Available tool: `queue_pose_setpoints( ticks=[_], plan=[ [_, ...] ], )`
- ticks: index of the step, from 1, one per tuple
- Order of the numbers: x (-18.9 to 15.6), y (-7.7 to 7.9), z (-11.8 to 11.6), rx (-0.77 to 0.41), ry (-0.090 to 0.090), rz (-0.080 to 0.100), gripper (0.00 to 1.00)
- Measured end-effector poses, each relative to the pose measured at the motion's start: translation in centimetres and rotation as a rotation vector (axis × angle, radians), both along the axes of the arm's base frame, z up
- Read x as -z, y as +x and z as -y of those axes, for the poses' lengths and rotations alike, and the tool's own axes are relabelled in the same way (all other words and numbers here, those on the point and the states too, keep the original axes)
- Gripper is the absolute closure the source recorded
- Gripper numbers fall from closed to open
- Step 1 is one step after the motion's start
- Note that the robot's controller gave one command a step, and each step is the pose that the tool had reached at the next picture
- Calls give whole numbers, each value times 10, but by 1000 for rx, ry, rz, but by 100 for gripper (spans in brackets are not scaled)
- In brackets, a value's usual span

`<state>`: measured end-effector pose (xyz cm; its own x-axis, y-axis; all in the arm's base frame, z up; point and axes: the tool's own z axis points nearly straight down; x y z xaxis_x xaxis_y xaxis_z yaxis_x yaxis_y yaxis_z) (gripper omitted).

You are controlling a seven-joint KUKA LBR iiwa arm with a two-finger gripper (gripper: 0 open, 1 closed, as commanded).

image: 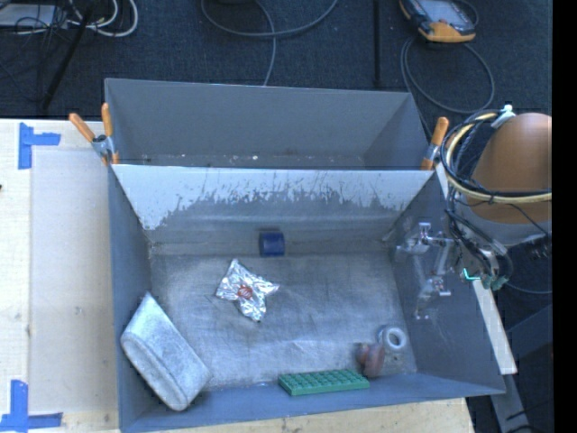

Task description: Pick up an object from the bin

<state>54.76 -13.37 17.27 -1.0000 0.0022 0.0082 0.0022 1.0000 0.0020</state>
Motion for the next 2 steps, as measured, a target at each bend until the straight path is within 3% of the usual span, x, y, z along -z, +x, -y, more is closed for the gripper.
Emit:
queue_pose_setpoints(
  ticks=[1,2],
  plan=[
    [50,-45,-9,-217,2,1,0],
    [95,-68,-30,-454,-3,20,0]
  ],
)
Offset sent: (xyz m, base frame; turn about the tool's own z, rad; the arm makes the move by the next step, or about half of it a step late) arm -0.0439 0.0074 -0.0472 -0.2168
